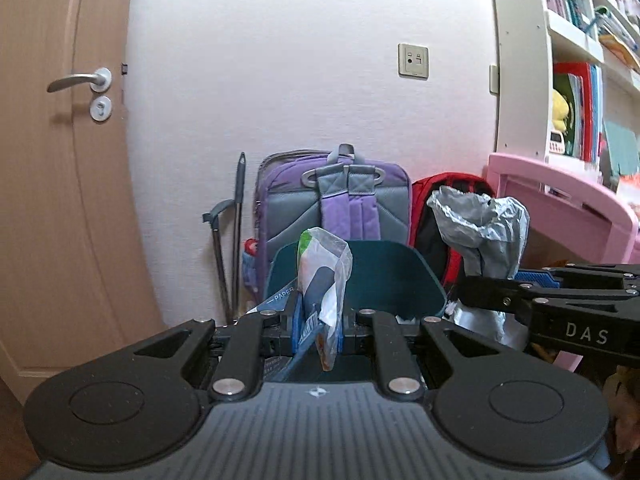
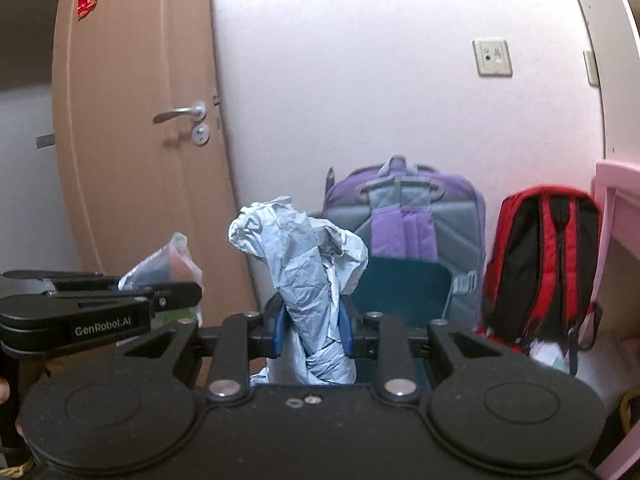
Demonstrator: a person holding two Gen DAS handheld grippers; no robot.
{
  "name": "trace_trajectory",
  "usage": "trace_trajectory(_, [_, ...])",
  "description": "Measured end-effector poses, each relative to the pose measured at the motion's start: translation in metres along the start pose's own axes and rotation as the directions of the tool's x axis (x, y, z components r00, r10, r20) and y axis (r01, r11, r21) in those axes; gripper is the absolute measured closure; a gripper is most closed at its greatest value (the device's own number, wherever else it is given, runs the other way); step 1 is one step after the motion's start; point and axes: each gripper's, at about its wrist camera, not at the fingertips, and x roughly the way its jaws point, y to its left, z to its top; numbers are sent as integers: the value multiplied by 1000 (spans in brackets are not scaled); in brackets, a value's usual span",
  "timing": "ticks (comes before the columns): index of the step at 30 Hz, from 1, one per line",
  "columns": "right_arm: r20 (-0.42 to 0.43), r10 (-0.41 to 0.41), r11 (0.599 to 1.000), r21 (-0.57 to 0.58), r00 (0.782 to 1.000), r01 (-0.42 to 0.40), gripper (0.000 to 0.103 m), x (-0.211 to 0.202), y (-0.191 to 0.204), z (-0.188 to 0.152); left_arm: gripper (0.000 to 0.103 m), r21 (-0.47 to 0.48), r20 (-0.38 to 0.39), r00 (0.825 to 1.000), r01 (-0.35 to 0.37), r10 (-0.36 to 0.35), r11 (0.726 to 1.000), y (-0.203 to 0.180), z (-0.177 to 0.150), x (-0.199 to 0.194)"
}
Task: Collect trash
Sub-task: 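Carry the wrapper with the left tool while the right tool carries the grey cloth to the wastebasket, then open both tools over the wastebasket, dropping the wrapper and grey cloth inside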
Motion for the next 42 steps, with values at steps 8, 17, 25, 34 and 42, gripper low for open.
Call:
trace_trajectory(8, [9, -38, 999, -10, 999, 38, 78, 41, -32, 34, 88, -65, -74, 997, 31, -35, 997, -18, 36, 63])
trace_trajectory(17, [-93, -52, 999, -17, 994, 51, 77, 105, -55, 22, 88, -95, -177, 983, 30, -46, 995, -23, 40, 145])
trace_trajectory(25, [-216, -57, 997, -54, 975, 46, 74, 143, -60, -6, 87, -82, -280, 959, 30, -52, 996, -18, 20, 203])
trace_trajectory(34, [-275, -74, 997, -45, 959, 63, 63, 150, -67, -24, 81, -112, -384, 919, 48, -88, 993, -9, -4, 234])
trace_trajectory(42, [-265, -70, 998, -21, 962, 67, 57, 146, -70, -21, 53, -116, -354, 931, 51, -89, 992, -6, -7, 220])
